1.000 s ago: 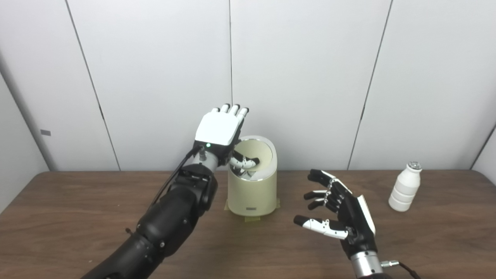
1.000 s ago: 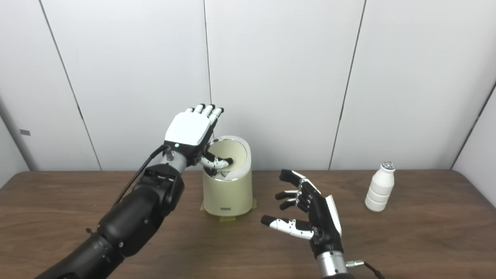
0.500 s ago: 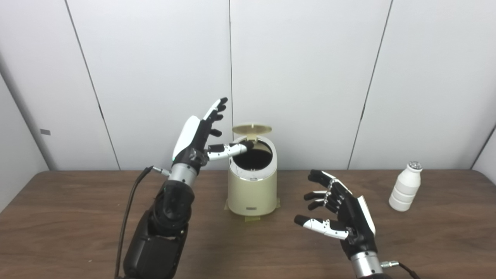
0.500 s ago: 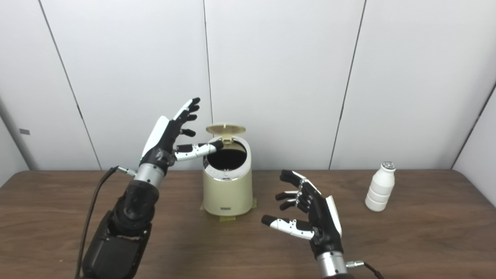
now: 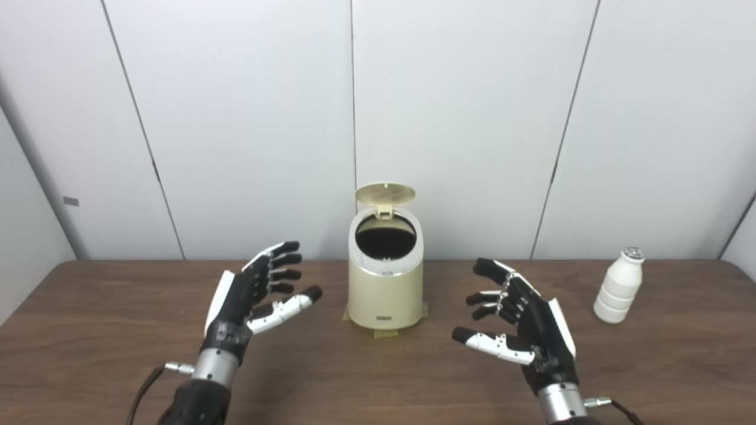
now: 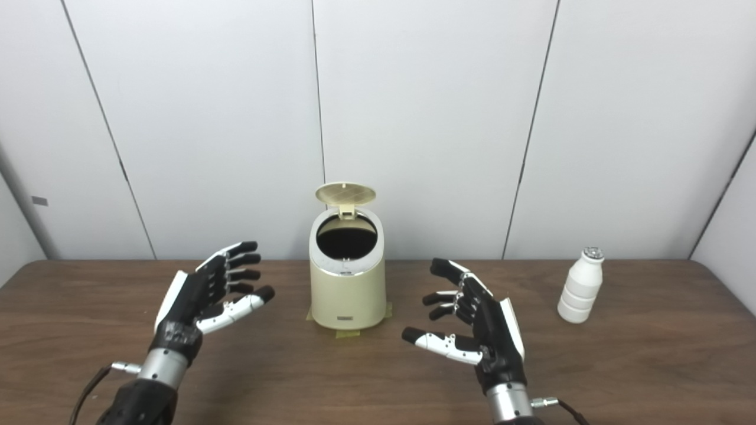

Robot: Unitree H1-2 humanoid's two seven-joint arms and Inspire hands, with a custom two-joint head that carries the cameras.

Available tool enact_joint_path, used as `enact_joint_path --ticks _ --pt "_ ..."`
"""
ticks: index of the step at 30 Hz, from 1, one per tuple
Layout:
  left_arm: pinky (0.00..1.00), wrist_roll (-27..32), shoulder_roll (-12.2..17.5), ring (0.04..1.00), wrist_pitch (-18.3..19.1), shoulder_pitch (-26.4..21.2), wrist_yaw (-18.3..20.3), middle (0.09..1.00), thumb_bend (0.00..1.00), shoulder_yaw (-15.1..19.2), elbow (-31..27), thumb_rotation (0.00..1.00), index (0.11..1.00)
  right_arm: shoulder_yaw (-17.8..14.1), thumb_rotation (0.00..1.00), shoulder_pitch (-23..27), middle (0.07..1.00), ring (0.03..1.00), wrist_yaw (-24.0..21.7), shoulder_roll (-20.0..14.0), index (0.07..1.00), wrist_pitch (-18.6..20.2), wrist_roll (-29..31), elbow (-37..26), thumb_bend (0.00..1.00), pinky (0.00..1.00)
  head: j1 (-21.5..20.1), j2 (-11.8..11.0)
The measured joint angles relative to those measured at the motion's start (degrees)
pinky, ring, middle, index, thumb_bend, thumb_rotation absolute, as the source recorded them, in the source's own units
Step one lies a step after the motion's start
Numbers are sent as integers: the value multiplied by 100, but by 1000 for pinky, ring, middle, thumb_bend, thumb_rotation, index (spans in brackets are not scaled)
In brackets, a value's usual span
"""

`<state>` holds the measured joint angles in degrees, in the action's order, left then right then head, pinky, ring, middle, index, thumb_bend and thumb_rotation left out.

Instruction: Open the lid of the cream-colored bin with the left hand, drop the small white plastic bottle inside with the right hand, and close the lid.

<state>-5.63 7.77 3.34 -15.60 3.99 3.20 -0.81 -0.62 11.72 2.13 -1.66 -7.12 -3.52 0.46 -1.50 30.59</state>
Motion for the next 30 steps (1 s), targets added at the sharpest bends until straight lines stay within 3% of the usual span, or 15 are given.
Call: enact_joint_path --ticks 5,12,16,19,24,27,30 --pt "630 248 -26 685 -270 221 41 748 801 11 2 226 798 -22 135 0 786 594 -6 -72 764 -1 34 88 791 481 9 -35" --pt "609 365 4 686 -652 291 90 752 814 11 150 211 798 -112 150 281 761 614 -126 -411 782 7 87 192 838 539 -333 -167" --pt "611 375 67 693 -718 282 112 761 819 8 211 213 802 -122 133 850 749 602 -248 -976 774 179 -234 115 798 513 -685 -334" --pt "613 375 116 690 -752 279 105 755 814 14 246 209 799 -165 108 1287 725 594 -266 -1389 750 605 -613 -233 814 493 -922 -431" --pt "646 375 168 706 -916 245 103 762 794 15 441 209 801 -330 133 1796 730 676 -442 -1988 748 1093 -809 -549 831 572 -1247 -545" --pt "639 381 200 697 -900 249 84 759 772 63 438 165 804 -482 202 1894 770 746 -459 -2401 755 1164 -951 -312 853 627 -1441 -598" --pt "644 455 201 699 -900 249 96 765 765 97 440 143 808 -664 246 1895 846 854 -499 -2827 803 1269 -1039 -73 865 754 -1485 -607"
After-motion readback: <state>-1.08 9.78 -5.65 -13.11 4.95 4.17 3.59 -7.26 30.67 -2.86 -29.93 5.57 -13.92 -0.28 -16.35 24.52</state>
